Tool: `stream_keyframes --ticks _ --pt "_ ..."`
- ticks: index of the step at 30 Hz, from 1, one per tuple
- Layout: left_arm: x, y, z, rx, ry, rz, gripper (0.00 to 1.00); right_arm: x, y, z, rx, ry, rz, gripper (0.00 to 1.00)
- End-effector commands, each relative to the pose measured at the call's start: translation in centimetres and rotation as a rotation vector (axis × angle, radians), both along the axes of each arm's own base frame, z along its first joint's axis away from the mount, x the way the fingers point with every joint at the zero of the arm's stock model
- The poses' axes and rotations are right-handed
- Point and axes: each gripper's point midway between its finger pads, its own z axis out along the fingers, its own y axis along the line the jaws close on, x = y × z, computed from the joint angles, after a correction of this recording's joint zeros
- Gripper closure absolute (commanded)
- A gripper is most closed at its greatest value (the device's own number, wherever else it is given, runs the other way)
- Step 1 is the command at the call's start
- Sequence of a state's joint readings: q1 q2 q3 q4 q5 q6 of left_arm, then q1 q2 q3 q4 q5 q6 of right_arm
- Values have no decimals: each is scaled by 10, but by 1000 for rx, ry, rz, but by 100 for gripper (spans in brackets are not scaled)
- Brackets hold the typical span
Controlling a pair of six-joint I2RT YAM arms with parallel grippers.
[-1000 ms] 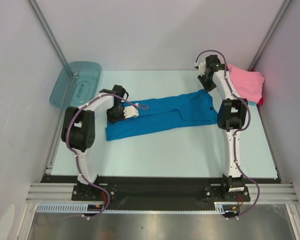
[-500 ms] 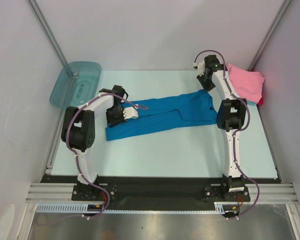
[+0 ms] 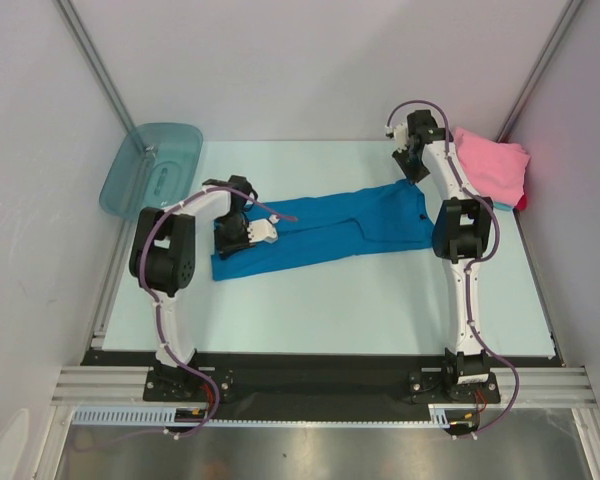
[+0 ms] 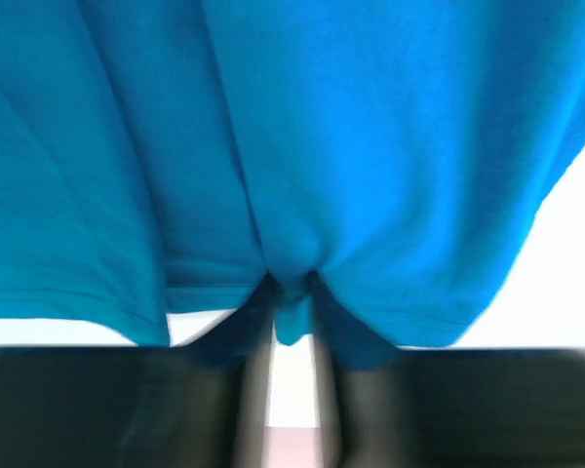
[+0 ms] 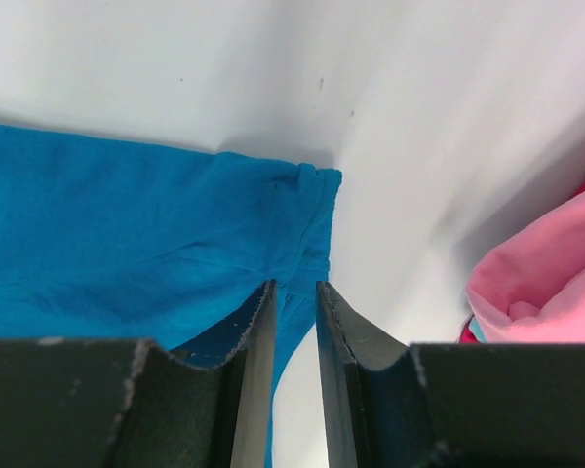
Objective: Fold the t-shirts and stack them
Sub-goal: Fold the tshirt
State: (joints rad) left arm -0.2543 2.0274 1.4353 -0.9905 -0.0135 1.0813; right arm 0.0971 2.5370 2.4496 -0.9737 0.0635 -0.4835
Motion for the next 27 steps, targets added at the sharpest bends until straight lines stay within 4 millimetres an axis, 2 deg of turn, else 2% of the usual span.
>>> stream_keyframes --ticks 1,3,8,18,23,24,26,27 --pt "6 -6 -2 -42 9 -12 81 6 5 38 -4 -81 13 72" --pt "7 -5 -3 -38 12 -12 100 6 4 37 -6 -80 12 72" --pt "9 -5 -1 -39 4 -9 100 6 3 37 -12 -80 10 72" --pt "22 -4 30 -32 -62 -15 100 8 6 36 -21 -85 17 72" --pt "25 -5 32 -33 -64 -18 100 9 8 35 -26 -87 22 71" --pt "26 0 33 -5 -67 -19 100 8 10 35 -27 -86 24 71" --pt "27 1 35 2 -70 -20 98 8 8 35 -28 -86 22 71" --pt "26 2 35 5 -66 -20 90 8 8 35 -30 -85 21 72"
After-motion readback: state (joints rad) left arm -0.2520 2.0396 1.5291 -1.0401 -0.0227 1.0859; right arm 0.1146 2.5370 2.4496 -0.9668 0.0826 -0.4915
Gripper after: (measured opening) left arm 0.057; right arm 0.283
